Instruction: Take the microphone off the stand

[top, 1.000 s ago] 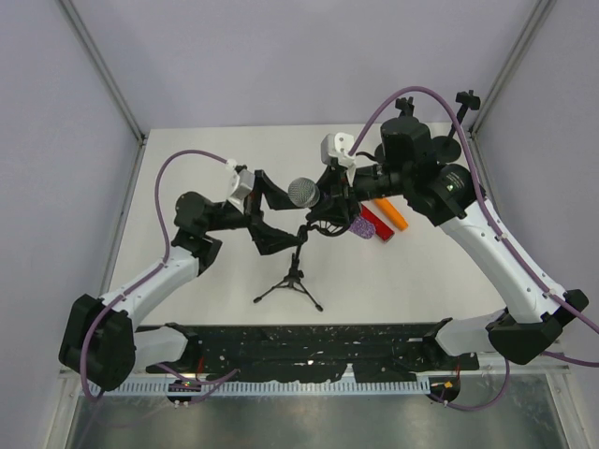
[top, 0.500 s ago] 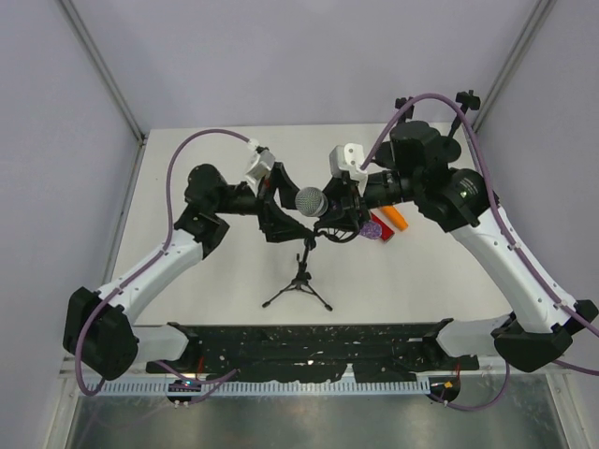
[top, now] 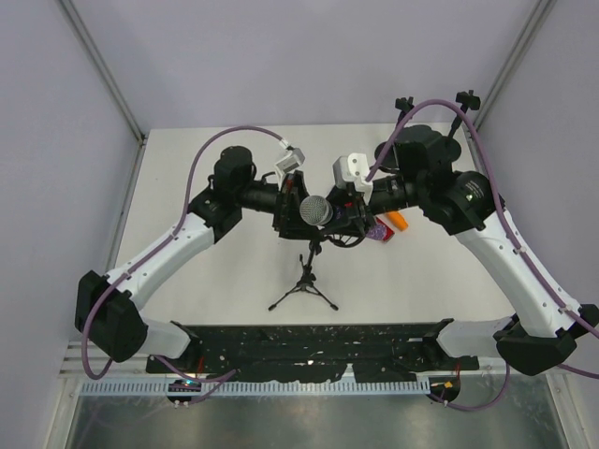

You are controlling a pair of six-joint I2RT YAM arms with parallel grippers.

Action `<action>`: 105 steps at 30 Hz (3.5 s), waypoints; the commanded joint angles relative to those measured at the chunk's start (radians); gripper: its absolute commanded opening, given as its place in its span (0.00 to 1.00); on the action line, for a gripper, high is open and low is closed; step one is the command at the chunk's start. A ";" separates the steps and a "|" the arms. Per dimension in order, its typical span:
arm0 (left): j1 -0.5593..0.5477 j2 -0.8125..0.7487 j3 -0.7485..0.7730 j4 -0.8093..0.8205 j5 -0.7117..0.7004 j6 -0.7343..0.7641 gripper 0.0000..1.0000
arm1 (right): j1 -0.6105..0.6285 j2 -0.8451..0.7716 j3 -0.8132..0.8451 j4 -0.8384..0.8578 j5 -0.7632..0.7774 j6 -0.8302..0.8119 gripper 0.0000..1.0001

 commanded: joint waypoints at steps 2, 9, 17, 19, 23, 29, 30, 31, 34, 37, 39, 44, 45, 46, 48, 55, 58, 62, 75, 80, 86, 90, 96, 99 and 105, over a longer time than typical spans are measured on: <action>-0.011 0.032 0.050 -0.038 0.037 -0.054 0.62 | 0.006 -0.054 0.042 0.041 -0.074 -0.064 0.06; -0.027 0.063 0.045 0.068 0.061 -0.161 0.47 | 0.015 -0.053 0.042 0.001 -0.064 -0.127 0.06; -0.037 0.068 0.031 0.142 0.078 -0.229 0.32 | 0.015 -0.054 0.034 -0.007 -0.021 -0.152 0.05; -0.039 0.068 0.025 0.169 0.087 -0.253 0.27 | 0.015 -0.054 0.035 -0.007 -0.007 -0.158 0.05; -0.047 0.066 0.025 0.182 0.097 -0.269 0.10 | 0.018 -0.053 0.035 -0.014 0.002 -0.170 0.05; -0.048 0.066 0.024 0.120 0.057 -0.243 0.00 | 0.017 -0.034 0.071 -0.062 -0.001 -0.227 0.06; -0.048 0.063 0.024 0.093 0.045 -0.226 0.00 | 0.018 -0.030 0.084 -0.068 -0.004 -0.240 0.05; -0.050 0.062 0.024 0.080 0.035 -0.215 0.00 | 0.018 -0.026 0.088 -0.085 -0.013 -0.250 0.05; -0.048 0.066 0.027 0.033 -0.008 -0.191 0.00 | 0.023 -0.019 0.118 -0.145 -0.033 -0.343 0.05; -0.048 0.075 0.042 -0.048 -0.067 -0.148 0.00 | 0.037 -0.017 0.134 -0.200 -0.037 -0.408 0.05; -0.048 0.087 0.056 -0.093 -0.100 -0.132 0.00 | 0.041 -0.016 0.135 -0.206 -0.030 -0.415 0.05; -0.048 0.115 0.100 -0.199 -0.190 -0.079 0.00 | 0.052 0.000 0.138 -0.160 0.015 -0.379 0.05; -0.048 0.117 0.105 -0.219 -0.215 -0.064 0.00 | 0.055 0.004 0.146 -0.151 0.019 -0.357 0.06; -0.050 0.117 0.111 -0.237 -0.231 -0.050 0.00 | 0.061 0.009 0.146 -0.131 0.030 -0.345 0.05; -0.048 0.114 0.105 -0.240 -0.250 -0.040 0.00 | 0.070 0.018 0.157 -0.122 0.033 -0.333 0.06; -0.048 0.111 0.099 -0.236 -0.259 -0.039 0.00 | 0.086 0.038 0.144 -0.018 0.125 -0.215 0.05; -0.048 0.112 0.099 -0.236 -0.258 -0.036 0.00 | 0.089 0.038 0.120 0.041 0.163 -0.175 0.06; -0.048 0.117 0.096 -0.233 -0.258 -0.036 0.00 | 0.090 0.043 0.135 0.084 0.153 -0.117 0.06; -0.048 0.129 0.091 -0.216 -0.253 -0.037 0.00 | 0.136 0.115 0.252 0.090 0.096 -0.054 0.05; -0.047 0.124 0.094 -0.205 -0.236 -0.028 0.00 | 0.136 0.130 0.296 0.133 0.078 0.015 0.05; -0.044 0.111 0.099 -0.216 -0.216 0.006 0.00 | 0.138 0.155 0.353 0.188 0.024 0.114 0.06; -0.041 0.111 0.102 -0.225 -0.206 0.026 0.00 | 0.145 0.165 0.385 0.190 0.015 0.126 0.05; -0.037 0.114 0.108 -0.228 -0.199 0.033 0.00 | 0.150 0.161 0.416 0.187 0.009 0.125 0.06; -0.039 0.112 0.110 -0.233 -0.199 0.041 0.00 | 0.152 0.153 0.437 0.183 0.013 0.128 0.05; -0.036 0.098 0.103 -0.234 -0.198 0.055 0.00 | 0.138 0.122 0.468 0.203 0.025 0.181 0.06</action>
